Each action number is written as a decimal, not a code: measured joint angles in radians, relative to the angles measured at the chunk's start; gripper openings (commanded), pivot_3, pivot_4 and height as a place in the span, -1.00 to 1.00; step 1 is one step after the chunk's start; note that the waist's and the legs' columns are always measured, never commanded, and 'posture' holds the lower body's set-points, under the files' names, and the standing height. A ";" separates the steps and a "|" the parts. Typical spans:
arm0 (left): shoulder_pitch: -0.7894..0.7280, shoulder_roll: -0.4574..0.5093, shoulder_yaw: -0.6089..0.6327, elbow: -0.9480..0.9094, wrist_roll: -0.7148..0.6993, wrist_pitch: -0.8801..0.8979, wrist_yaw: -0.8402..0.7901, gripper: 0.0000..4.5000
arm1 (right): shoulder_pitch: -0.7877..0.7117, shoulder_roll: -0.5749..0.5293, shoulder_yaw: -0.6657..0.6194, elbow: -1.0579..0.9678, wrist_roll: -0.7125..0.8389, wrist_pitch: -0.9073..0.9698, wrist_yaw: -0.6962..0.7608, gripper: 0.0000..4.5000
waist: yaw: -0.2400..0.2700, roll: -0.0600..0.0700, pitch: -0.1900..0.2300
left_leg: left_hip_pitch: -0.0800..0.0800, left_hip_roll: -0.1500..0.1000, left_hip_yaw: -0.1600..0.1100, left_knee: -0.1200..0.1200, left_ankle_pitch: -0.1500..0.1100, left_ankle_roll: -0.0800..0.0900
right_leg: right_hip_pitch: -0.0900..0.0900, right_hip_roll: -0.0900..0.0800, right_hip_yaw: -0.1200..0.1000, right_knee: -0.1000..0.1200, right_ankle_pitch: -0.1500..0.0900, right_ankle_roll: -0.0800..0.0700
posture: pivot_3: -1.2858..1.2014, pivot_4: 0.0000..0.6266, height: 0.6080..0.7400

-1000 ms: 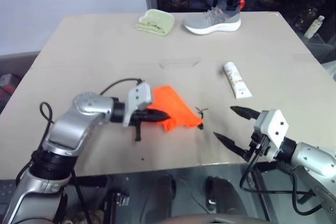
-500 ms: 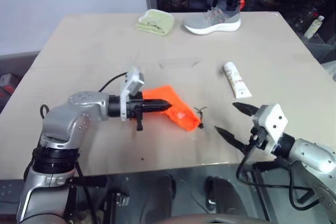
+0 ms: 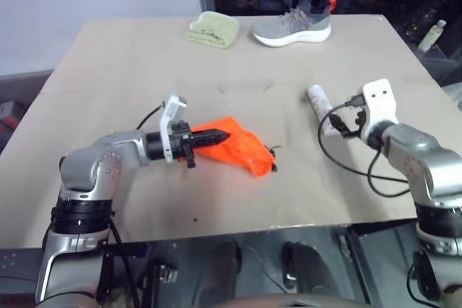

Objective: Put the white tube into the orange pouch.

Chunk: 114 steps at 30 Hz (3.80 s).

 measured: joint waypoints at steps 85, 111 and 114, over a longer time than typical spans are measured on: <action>0.020 0.134 -0.066 -0.243 -0.059 0.003 0.012 -1.00 | -0.008 0.217 0.479 -0.128 0.089 -0.045 0.392 0.62 | -0.022 -0.001 0.002 | 0.001 0.009 0.001 0.000 -0.001 0.000 | -0.004 0.011 0.007 0.002 0.001 -0.002 | 0.03 -0.52 1.00; 0.295 0.176 -0.067 -0.256 0.131 -0.263 -0.017 0.34 | 0.089 -0.102 0.556 -0.208 -0.341 -0.526 0.395 1.00 | -0.019 -0.001 0.002 | -0.001 0.010 0.008 -0.002 -0.002 -0.001 | -0.009 0.009 0.010 0.001 0.001 -0.003 | 0.03 -0.52 1.00; 0.348 0.176 -0.064 -0.295 0.157 -0.307 -0.008 0.34 | 0.110 -0.143 0.554 -0.218 -0.368 -0.589 0.440 1.00 | -0.018 -0.001 0.002 | -0.001 0.010 0.010 -0.002 -0.002 -0.001 | -0.009 0.009 0.012 0.001 0.001 -0.002 | 0.03 -0.52 1.00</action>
